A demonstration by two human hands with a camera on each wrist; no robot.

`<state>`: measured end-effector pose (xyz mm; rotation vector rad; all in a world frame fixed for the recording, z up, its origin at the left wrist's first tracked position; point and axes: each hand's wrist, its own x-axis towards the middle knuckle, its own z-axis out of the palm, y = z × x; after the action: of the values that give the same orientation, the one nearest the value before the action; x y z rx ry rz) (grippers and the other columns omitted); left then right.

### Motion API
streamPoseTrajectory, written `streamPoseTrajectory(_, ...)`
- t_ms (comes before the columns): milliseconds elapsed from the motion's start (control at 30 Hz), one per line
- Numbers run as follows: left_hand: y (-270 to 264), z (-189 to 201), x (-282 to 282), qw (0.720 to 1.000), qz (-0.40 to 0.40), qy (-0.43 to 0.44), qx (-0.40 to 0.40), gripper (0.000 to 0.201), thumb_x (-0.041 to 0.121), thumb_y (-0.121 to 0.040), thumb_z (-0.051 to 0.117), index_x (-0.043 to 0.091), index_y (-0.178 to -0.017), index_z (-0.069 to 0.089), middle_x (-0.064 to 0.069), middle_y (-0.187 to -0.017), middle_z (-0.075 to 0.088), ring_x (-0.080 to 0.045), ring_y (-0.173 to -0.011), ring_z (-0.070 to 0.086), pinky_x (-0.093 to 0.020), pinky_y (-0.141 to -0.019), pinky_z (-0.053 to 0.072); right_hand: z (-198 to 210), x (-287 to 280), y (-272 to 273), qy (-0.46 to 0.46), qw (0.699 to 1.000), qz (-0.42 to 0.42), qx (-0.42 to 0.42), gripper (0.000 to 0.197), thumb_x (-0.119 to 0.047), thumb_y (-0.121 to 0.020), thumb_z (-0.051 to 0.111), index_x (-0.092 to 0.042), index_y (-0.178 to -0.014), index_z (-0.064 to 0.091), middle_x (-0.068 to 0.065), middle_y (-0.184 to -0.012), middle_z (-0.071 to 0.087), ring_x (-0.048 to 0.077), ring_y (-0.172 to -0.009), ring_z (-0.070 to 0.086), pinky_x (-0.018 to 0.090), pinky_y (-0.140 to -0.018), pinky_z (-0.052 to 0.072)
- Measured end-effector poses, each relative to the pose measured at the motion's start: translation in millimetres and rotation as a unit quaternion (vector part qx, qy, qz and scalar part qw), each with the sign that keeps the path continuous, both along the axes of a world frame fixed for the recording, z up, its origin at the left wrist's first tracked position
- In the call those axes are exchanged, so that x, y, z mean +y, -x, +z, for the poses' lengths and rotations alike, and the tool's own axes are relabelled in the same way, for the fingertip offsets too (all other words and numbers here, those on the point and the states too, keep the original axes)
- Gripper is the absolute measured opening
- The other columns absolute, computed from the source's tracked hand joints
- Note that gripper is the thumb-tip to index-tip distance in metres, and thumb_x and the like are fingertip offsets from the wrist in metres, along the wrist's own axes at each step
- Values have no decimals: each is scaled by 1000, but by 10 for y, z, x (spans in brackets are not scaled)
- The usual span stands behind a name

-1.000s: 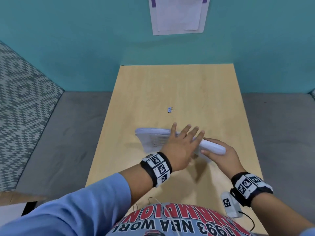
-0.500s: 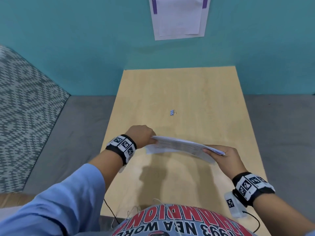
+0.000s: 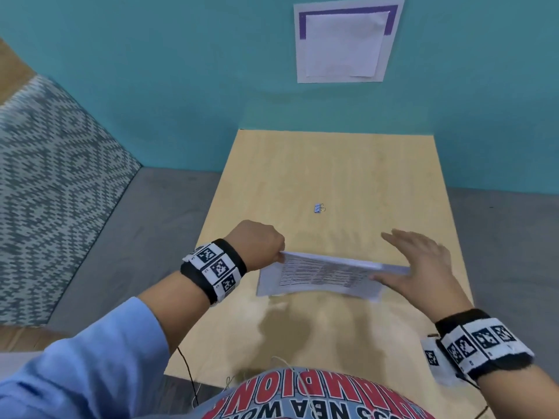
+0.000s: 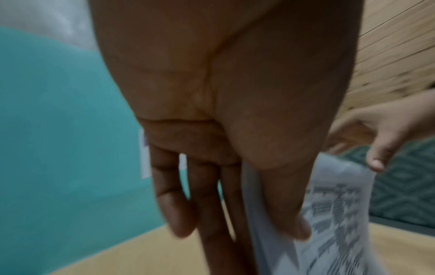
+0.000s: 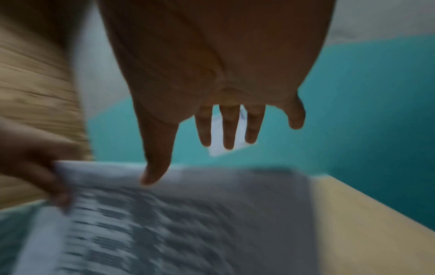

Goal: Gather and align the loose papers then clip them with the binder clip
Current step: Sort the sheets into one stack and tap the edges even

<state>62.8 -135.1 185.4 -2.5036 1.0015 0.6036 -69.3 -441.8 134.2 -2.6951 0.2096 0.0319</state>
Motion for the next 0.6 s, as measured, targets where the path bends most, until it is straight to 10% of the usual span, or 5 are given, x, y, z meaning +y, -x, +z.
streamPoseTrajectory(100,146,216,-223,998,-49,-25,-17,35,41,-109,52,13,-106,73,-9,-103,77,-32,-85,70,-34,-66,42,332,604,-183,22,987,156,27,97,-77,-72,67,-31,-155,45,-7,-155,53,19,-144,47,47,-118,33)
streamPoseTrajectory(167,251,354,-358,997,-67,-25,-28,31,37,-109,52,13,-103,71,-8,-102,76,-34,-86,71,-35,-66,42,376,920,-300,17,982,181,57,71,-59,-87,63,-30,-151,51,-1,-139,67,25,-127,63,40,-102,49)
streamPoseTrajectory(267,313,563,-436,997,-38,51,-44,36,40,-107,50,19,-79,57,-4,-81,68,-32,-71,59,-33,-63,41,426,1020,-357,10,980,169,106,23,-32,-99,55,-31,-111,75,5,-93,75,28,-86,70,36,-70,52)
streamPoseTrajectory(367,238,680,-215,978,54,201,24,45,59,-99,56,21,-75,62,6,-69,62,-22,-75,65,-33,-63,48,457,795,-257,-134,981,123,72,20,-24,-100,59,-25,-91,76,4,-77,75,22,-72,68,37,-68,52)
streamPoseTrajectory(600,334,510,223,774,223,535,254,10,26,-89,85,24,-92,76,7,-87,76,-4,-79,66,-23,-75,53,637,315,30,-467,879,-73,-58,23,-23,-96,69,-3,-93,81,9,-93,83,13,-82,76,28,-77,61)
